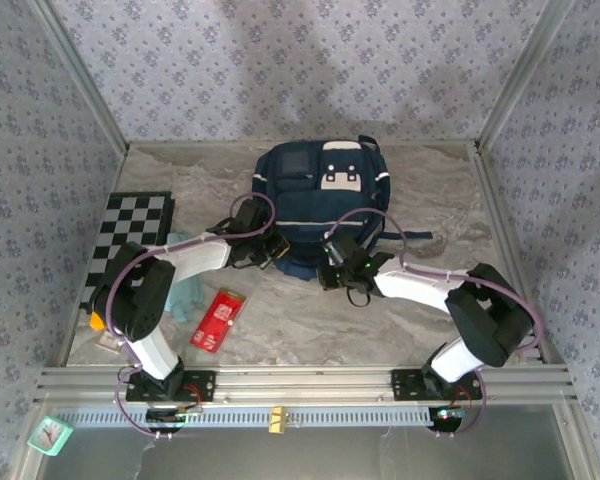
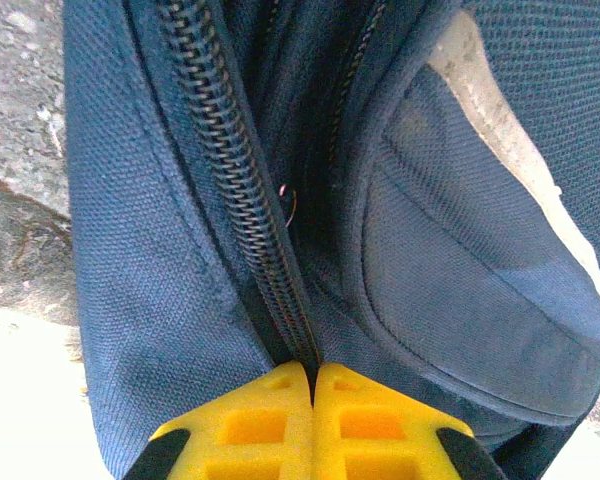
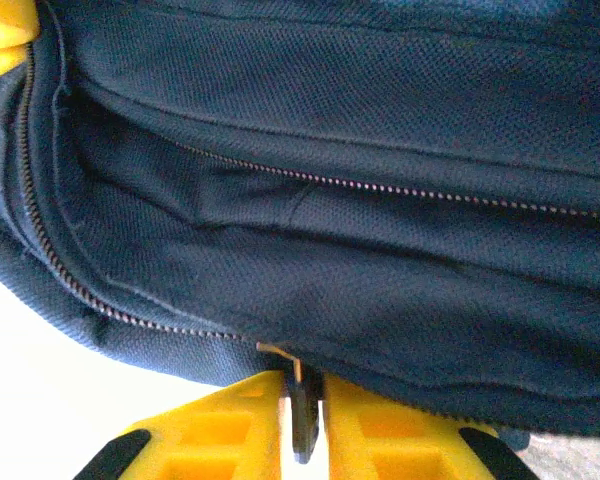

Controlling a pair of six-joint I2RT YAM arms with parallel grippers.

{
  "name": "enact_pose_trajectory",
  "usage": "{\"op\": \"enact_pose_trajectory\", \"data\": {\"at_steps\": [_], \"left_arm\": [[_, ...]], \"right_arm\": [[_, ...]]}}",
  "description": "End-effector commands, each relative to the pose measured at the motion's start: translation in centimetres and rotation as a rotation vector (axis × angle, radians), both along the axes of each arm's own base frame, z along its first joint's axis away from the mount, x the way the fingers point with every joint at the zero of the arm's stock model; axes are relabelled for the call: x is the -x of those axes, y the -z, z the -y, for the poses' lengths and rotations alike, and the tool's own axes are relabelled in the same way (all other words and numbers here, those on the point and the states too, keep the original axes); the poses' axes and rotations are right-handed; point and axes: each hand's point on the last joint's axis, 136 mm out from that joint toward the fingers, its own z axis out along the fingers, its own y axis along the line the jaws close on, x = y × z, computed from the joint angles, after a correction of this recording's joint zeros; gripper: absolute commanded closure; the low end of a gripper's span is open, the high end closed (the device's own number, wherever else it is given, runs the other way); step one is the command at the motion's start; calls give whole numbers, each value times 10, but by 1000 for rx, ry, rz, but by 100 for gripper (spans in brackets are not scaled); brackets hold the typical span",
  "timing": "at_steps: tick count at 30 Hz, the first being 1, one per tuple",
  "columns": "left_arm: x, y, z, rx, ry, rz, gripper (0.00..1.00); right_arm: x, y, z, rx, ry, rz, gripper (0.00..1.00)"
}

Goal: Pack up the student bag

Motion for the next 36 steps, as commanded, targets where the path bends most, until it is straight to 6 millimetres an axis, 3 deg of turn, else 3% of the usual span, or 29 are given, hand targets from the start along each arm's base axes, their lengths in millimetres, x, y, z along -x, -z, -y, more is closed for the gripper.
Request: {"op": "enact_pose_trajectory", "data": {"at_steps": [1,13,23,25,34,36], "left_arm": [[-2,-10,12,10,36,34,100],[1,-20,11,9,37,60,100],[-3,-36,-1,-38,30,107,100],[-6,-35,-10,-55,22,97,100],[-45,-43,-63,-103,-28,129,100],[-56,-47,-73,-123,-36,144,100]], "right_arm": [[-17,-6,-4,2,0,44,78],[-34,8,1,85,52,61,81],[-18,-7,21,156,95,61,100],[-10,-11,26,145,103,47,100],[31,-20,91,232,190,-42,100],[30,-24,98,213,197,-49,100]]}}
